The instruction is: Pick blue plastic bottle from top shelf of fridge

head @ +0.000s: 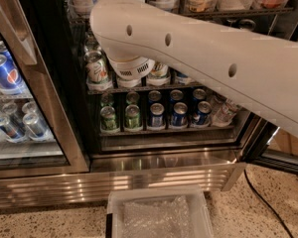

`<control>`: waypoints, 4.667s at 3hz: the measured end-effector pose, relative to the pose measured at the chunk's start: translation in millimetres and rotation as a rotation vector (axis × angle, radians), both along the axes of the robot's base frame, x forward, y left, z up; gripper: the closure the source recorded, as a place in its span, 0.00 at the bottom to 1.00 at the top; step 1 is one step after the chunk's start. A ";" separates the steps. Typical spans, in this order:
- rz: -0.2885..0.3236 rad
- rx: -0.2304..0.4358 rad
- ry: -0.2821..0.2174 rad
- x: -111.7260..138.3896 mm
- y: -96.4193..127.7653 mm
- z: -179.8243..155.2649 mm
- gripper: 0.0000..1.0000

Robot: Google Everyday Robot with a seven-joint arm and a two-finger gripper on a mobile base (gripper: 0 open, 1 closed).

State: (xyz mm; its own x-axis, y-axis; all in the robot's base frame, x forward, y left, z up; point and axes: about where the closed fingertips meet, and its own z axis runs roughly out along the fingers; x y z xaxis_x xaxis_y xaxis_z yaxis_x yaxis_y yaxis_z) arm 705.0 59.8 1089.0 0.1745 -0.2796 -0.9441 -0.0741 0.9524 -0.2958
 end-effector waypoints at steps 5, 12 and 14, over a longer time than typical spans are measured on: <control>0.122 0.023 -0.112 -37.4 17.5 61.2 1.00; 0.177 0.031 -0.080 -63.8 -28.3 75.3 1.00; 0.398 0.117 0.067 -95.0 -18.3 62.0 1.00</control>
Offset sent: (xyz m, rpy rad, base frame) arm -0.0254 0.0136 0.0493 -0.0110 -0.0889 0.0952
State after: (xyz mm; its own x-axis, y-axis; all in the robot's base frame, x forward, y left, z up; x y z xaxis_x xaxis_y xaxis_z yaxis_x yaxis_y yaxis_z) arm 610.1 41.5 1151.0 0.1840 -0.0928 -0.9785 -0.4585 0.8725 -0.1689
